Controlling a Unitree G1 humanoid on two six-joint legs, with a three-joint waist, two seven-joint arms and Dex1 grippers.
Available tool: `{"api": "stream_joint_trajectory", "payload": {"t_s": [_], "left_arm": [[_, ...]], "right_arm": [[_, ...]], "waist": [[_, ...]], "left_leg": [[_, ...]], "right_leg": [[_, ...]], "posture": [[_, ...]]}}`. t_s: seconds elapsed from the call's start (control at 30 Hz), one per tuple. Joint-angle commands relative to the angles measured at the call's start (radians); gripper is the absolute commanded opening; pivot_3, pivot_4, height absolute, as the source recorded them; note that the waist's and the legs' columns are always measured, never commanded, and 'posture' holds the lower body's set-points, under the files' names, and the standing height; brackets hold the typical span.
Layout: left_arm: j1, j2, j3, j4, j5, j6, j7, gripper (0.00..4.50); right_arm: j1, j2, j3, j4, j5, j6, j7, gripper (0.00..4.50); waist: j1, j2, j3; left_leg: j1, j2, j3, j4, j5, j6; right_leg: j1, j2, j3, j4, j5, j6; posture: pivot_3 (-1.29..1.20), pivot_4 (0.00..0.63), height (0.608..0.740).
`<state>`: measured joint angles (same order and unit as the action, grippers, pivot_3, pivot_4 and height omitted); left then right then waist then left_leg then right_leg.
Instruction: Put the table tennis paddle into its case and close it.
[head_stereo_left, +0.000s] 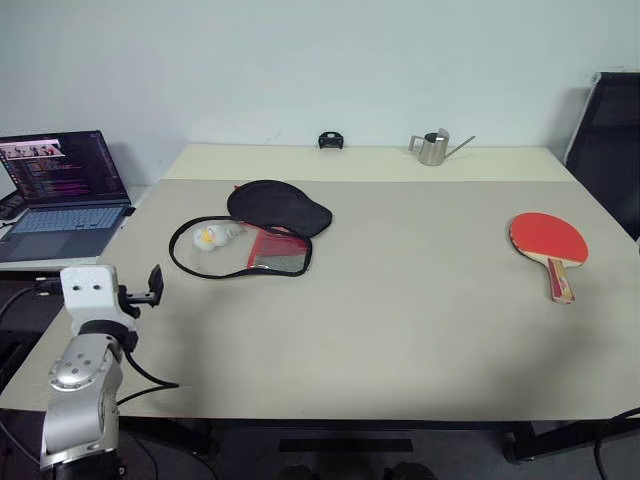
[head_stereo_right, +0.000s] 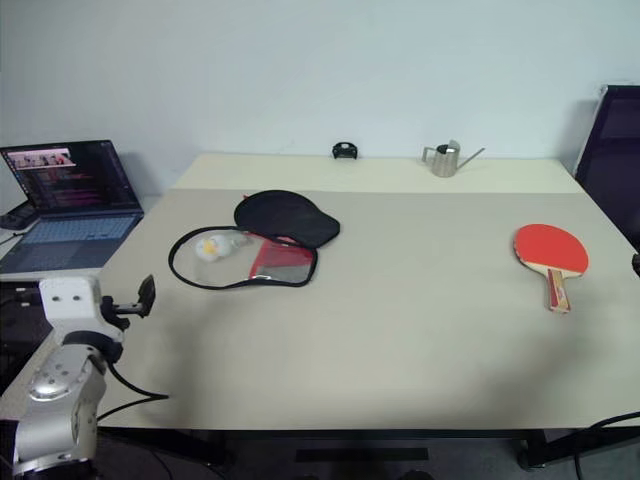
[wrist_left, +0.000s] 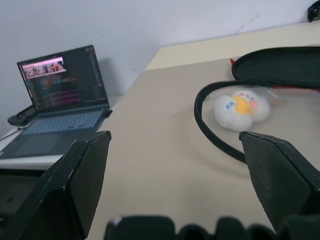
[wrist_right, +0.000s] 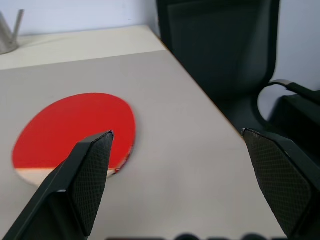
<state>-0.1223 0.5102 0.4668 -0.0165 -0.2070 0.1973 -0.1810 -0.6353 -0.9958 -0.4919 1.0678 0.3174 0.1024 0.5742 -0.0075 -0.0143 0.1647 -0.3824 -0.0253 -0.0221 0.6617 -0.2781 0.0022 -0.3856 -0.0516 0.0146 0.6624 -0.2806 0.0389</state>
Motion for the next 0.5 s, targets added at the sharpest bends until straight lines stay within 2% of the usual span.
{"api": "stream_joint_trajectory", "payload": {"t_s": [0.03,0.33,0.5], "left_arm": [[-0.046,0.033,-0.01,0.035,-0.002,-0.04,-0.044,4.5],[-0.121,0.0,-0.067,0.034,-0.098,-0.011,-0.174,4.5],[-0.136,-0.021,-0.127,0.009,-0.136,0.029,-0.236,4.5]], "right_arm": [[0.054,0.01,-0.005,-0.165,0.038,0.022,0.088,4.49],[0.146,0.104,0.013,-0.627,0.187,0.261,0.223,4.49],[0.177,0.123,0.082,-0.897,0.266,0.403,0.286,4.49]], "waist": [[0.001,0.0,0.0],[-0.002,0.0,0.0],[0.005,0.0,0.0]], "left_leg": [[0.0,0.0,0.0,0.0,0.0,0.0],[0.0,0.0,0.0,0.0,0.0,0.0],[-0.001,0.0,-0.002,0.0,0.0,0.0]], "right_leg": [[0.0,0.0,0.0,0.0,0.0,0.0],[0.0,0.0,0.0,0.001,0.0,0.001],[-0.001,0.0,-0.001,0.001,0.0,0.001]], "posture": [[0.0,0.15,0.74],[0.0,0.15,0.74],[0.0,0.15,0.74]]}}
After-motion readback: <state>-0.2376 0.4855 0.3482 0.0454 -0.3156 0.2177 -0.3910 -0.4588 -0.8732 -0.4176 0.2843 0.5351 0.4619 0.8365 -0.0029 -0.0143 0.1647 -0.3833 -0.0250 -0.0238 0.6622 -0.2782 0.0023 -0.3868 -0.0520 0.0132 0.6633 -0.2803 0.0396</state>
